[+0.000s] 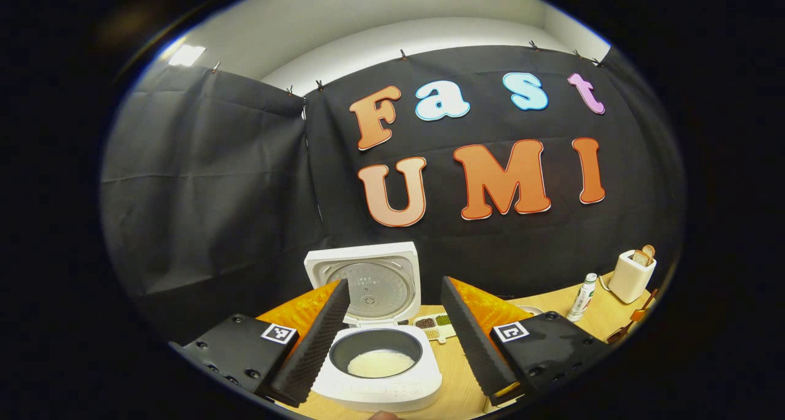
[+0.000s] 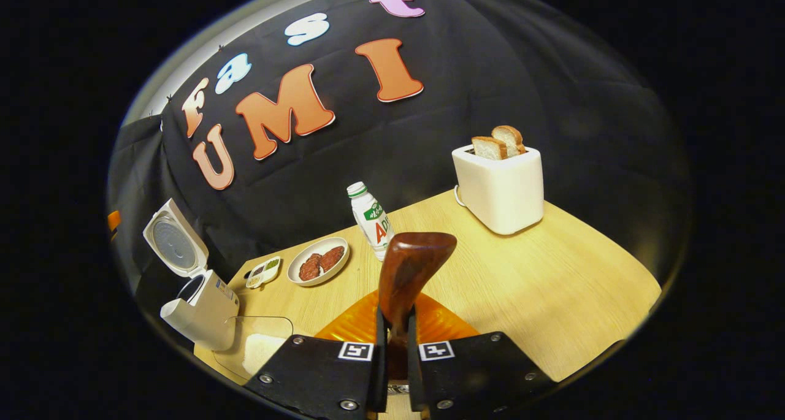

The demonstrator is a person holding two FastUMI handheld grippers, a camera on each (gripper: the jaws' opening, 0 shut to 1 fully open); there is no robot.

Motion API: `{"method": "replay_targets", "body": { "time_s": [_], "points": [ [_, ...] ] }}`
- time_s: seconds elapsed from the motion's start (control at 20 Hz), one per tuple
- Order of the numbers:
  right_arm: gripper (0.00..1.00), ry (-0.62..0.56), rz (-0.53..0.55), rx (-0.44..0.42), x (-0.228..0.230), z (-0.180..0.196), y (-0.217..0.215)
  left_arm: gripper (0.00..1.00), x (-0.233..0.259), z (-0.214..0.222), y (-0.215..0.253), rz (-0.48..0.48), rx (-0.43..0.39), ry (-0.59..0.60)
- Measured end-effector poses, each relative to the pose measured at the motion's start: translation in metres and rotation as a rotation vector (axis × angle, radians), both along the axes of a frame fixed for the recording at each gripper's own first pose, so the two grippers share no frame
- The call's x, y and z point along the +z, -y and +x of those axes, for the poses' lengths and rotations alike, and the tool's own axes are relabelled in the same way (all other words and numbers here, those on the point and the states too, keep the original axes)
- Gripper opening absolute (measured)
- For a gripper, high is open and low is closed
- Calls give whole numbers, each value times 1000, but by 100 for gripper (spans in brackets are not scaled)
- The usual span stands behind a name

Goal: Close the left gripper, press the button to open the rice cooker; take a wooden spoon from the chopstick holder with the right hand, scoop a spoonful of rice and pour it into the rice cooker, then put the wooden spoon back into the chopstick holder.

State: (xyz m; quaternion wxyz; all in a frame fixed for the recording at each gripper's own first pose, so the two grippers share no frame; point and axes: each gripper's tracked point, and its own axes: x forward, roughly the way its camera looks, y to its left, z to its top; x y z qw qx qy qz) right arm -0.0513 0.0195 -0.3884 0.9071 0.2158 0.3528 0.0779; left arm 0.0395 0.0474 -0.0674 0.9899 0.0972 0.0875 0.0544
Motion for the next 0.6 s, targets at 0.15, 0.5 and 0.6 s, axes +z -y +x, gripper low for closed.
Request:
{"method": "replay_targets", "body": {
  "time_s": [0.15,0.5,0.6],
  "points": [
    [18,-31,17,-11,-8,-2,4,98,11,21,-10,-34,12,6],
    [59,-120,-60,-70,0,-16,38,98,25,107,-46,-104,4,-7],
    [74,-81,-88,-98,25,-19,52,100,25,136,-57,-170,5,-47]
  ]
}}
